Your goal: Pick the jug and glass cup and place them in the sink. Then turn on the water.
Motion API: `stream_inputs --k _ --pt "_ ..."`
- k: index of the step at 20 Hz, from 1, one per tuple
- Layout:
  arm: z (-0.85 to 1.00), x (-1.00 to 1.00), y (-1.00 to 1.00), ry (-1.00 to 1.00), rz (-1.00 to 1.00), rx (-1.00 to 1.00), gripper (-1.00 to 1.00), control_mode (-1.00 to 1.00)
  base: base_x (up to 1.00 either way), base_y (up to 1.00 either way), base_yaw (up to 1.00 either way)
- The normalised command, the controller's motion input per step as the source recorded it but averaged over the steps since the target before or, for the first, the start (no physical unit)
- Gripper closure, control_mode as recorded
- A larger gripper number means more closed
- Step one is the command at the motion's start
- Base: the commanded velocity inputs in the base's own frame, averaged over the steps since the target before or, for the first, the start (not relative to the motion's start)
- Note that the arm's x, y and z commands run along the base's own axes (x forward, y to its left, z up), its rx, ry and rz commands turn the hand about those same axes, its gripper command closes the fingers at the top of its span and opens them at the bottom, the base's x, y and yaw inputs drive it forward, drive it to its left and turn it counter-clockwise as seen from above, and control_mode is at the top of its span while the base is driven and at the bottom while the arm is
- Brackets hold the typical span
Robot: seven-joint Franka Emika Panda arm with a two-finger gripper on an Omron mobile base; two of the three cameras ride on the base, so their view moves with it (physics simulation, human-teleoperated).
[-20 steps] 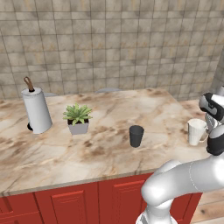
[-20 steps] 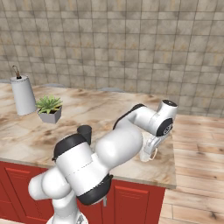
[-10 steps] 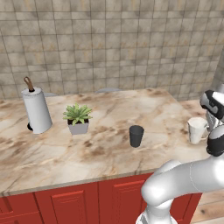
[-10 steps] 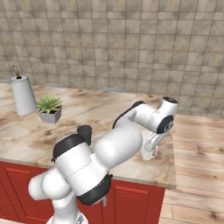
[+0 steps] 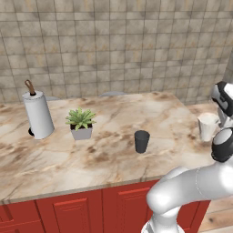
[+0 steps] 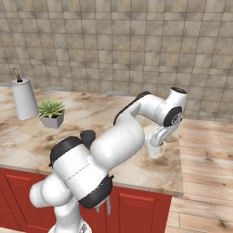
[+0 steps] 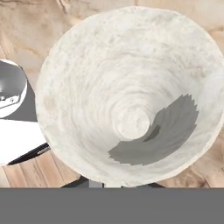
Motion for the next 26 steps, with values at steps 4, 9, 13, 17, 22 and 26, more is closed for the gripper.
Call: stream_inputs --k 4,9,13,17,22,26 --pt "0.47 -0.11 0.03 0.0 -0.09 0.0 1.0 -1.0 0.0 0.0 0.0" --pt "0.39 -0.28 0.23 0.0 -0.14 0.0 1.0 -1.0 0.0 0.0 0.0" --pt "0.23 -0.42 0.44 0.0 -0.19 0.0 1.0 -1.0 0.0 0.0 0.0" --pt "0.06 -0.55 0.69 0.0 -0.24 0.0 1.0 -1.0 0.0 0.0 0.0" --pt "0.0 -0.57 0.89 -0.04 -0.28 -0.02 1.0 -1.0 0.0 0.0 0.0" --pt "0.0 -0.26 0.92 -0.07 -0.29 -0.07 1.0 -1.0 0.0 0.0 0.0"
